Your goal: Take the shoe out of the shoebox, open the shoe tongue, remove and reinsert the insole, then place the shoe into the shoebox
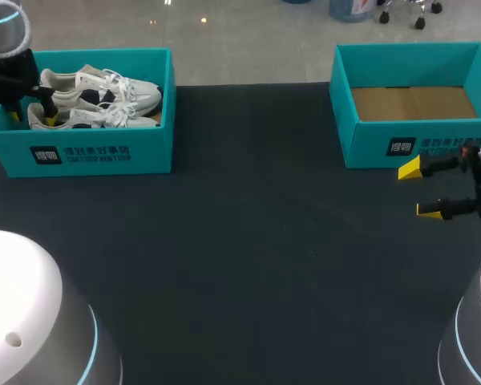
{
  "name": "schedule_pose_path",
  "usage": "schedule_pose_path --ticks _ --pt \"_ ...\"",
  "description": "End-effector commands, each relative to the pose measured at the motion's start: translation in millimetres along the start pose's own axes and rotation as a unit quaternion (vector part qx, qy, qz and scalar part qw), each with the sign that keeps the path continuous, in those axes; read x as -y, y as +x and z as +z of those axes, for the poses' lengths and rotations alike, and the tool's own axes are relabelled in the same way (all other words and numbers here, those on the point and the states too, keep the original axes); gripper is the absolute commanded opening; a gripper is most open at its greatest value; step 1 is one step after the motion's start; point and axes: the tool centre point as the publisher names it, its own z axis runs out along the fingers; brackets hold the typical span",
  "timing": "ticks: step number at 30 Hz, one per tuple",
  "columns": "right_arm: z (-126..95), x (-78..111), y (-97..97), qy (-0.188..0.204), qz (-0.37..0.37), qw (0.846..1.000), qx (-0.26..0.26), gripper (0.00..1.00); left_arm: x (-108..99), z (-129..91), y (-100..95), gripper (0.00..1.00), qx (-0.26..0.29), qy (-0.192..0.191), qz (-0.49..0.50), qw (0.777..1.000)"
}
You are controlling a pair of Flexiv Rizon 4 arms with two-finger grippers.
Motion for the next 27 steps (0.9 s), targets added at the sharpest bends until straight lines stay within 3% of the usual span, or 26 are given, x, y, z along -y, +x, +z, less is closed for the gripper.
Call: schedule_pose_path --ticks 1,6,7,16,20,27 --pt "0.3 1.4 0.2 -0.001 0.001 1.0 0.002 1.0 -4.3 9.3 1.0 0.8 0.001 0.005 -0.002 1.0" --pt "0.3 1.4 0.2 -0.001 0.001 1.0 0.002 1.0 0.5 18.3 -3.0 0.72 0.003 0.007 -0.005 1.0" --pt "0.3 1.4 0.2 -0.001 0.001 1.0 0.002 1.0 1.6 19.8 -3.5 0.65 0.005 0.009 -0.007 1.0" --pt "0.3 1.4 0.2 -0.001 0.001 1.0 0.002 1.0 4.2 24.9 -1.8 0.42 0.007 0.011 -0.014 1.0" --pt "0.3 1.4 0.2 -0.001 0.001 1.0 0.002 1.0 4.0 23.3 0.5 0.15 0.003 0.013 -0.013 1.0" --pt "0.3 1.4 0.2 -0.001 0.001 1.0 0.002 1.0 5.4 11.0 9.4 0.04 -0.01 0.008 -0.01 1.0"
